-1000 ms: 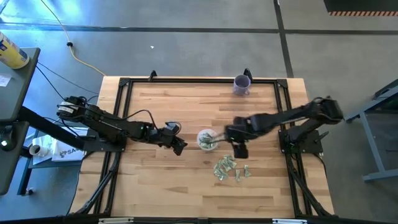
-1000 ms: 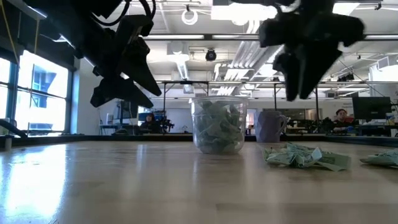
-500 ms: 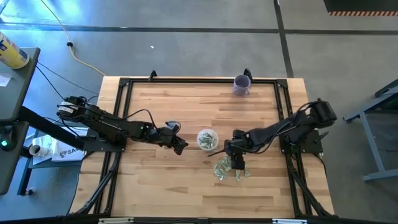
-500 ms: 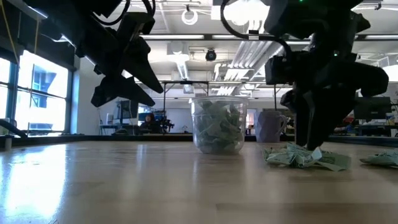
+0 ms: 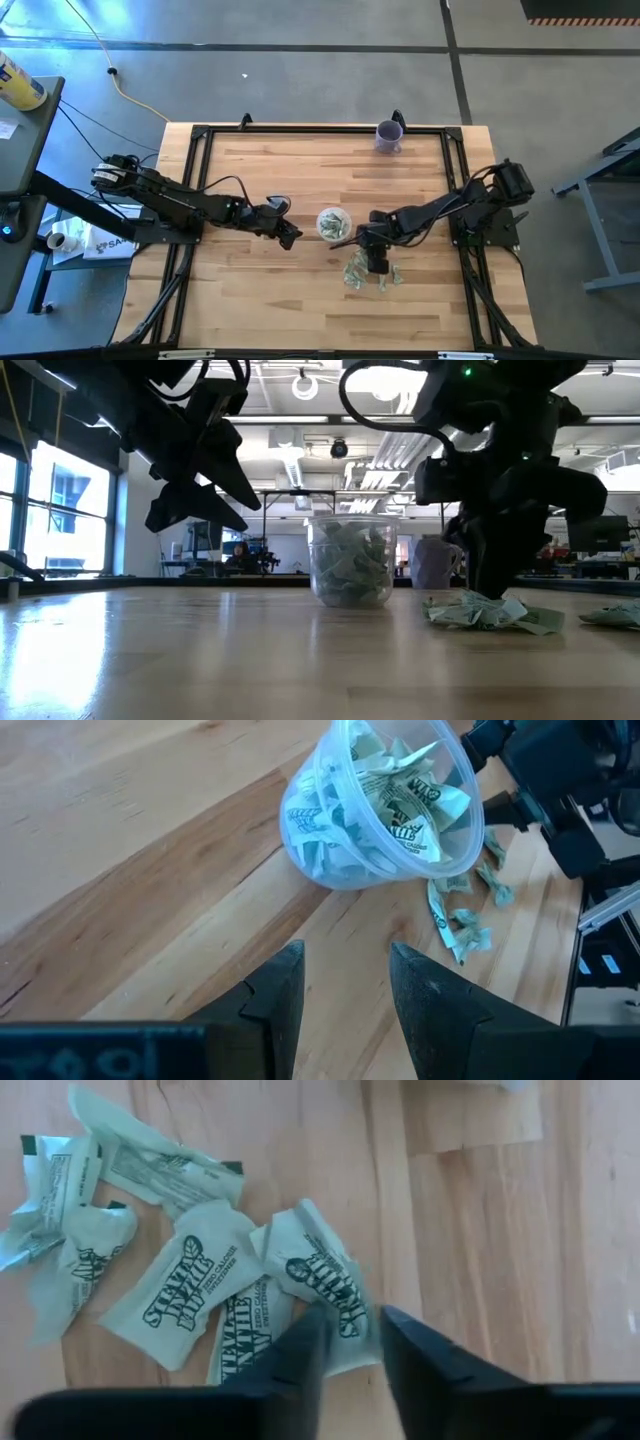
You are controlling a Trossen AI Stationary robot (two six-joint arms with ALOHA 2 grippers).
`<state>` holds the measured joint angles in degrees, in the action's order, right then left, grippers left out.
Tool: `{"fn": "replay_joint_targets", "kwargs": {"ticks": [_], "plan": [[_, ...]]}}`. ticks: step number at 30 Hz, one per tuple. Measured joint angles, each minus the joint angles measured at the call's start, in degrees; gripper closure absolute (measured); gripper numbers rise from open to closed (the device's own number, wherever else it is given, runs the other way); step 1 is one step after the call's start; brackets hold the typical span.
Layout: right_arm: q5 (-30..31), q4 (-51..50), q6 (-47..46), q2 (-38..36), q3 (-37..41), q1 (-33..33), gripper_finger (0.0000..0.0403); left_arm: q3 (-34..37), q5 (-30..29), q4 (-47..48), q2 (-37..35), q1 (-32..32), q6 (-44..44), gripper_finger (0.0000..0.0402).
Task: Pick and place Stevia / Truvia into bins
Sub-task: Put the green stevia packet into the transparent bin
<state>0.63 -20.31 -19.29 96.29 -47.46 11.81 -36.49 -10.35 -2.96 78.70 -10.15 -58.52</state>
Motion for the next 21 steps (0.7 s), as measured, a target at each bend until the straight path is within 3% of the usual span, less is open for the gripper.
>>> {"fn": "replay_joint_targets", "kwargs": {"ticks": [3,5,13,18,21], "plan": [[-0.63,-0.25,0.03,0.0,0.0,-1.1,0.0373,0.0,0.0,0.0,0.0,0.0,0.02,0.022],[-1.09,-0.83,-0.37,-0.33,-0.2,-1.66,0.0391,0.0,0.03,-0.03,0.0,0.0,-0.01,0.022],[1.25,-14.48,-0.27,-8.64,-7.62,-1.97,0.0395,0.0,1.33,-0.77,-0.79,0.0,-0.44,0.022],[3.36,-12.56,2.06,-11.45,-12.24,-5.65,0.0387,0.0,0.82,-0.27,-2.5,0.0,-0.31,0.022],[0.59,-8.07,4.65,-8.81,-14.73,-9.57,0.0389,0.0,0.55,-0.17,-3.28,0.0,-0.12,0.022]]}}
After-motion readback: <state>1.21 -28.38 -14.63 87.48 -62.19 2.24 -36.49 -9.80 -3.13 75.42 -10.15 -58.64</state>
